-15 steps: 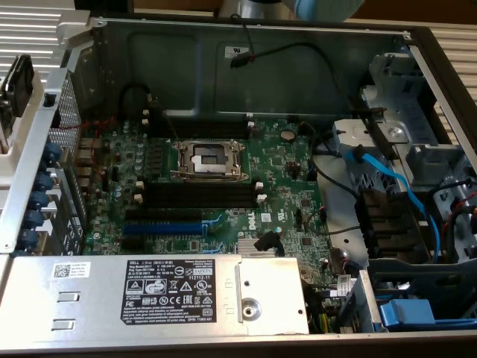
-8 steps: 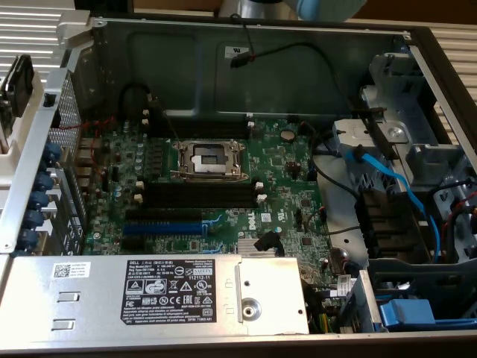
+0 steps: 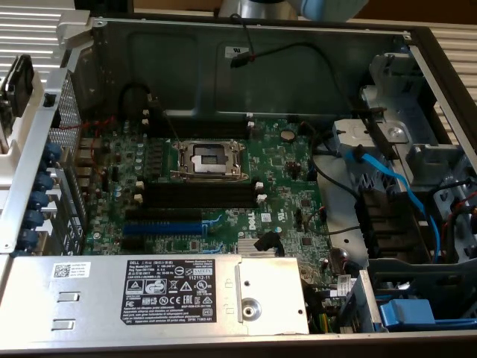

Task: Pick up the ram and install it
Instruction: 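Pick up the ram and move it above insertion slot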

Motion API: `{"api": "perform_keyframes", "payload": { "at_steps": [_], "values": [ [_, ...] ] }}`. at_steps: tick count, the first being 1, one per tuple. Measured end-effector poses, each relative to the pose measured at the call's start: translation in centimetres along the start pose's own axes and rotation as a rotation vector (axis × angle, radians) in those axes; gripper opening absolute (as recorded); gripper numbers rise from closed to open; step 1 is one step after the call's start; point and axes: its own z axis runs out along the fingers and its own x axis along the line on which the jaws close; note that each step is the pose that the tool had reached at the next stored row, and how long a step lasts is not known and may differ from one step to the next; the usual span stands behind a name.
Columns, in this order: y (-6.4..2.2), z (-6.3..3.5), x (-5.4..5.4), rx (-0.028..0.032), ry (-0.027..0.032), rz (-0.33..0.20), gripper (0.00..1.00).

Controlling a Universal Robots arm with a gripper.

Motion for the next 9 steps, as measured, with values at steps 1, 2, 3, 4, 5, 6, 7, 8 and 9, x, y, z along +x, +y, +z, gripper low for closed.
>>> {"api": "perform_keyframes", "payload": {
  "at_steps": [1, 2, 3, 4, 5, 6, 7, 8, 9],
  "values": [
    [-0.45, -0.22, 0.1, -0.001, 0.0, 0.0, 0.12],
    [-0.9, -0.42, 0.2, -0.002, -0.0001, 0.0, 0.12],
    [-1.36, -0.6, 0.2, -0.0029, -0.0001, 0.0, 0.12],
    [-1.8, -0.78, 0.3, -0.004, 0.0, 0.0, 0.12],
    [-2.26, -0.95, 0.4, -0.005, 0.0, 0.0, 0.12],
    [-2.7, -1.12, 0.4, -0.006, 0.0, 0.0, 0.12],
    [-3.14, -1.28, 0.5, -0.007, 0.0, 0.0, 0.12],
    [-3.6, -1.46, 0.5, -0.0082, 0.0001, 0.0, 0.12],
    [-4.06, -1.62, 0.6, -0.0092, 0.0, 0.0, 0.12]
  ]
}}
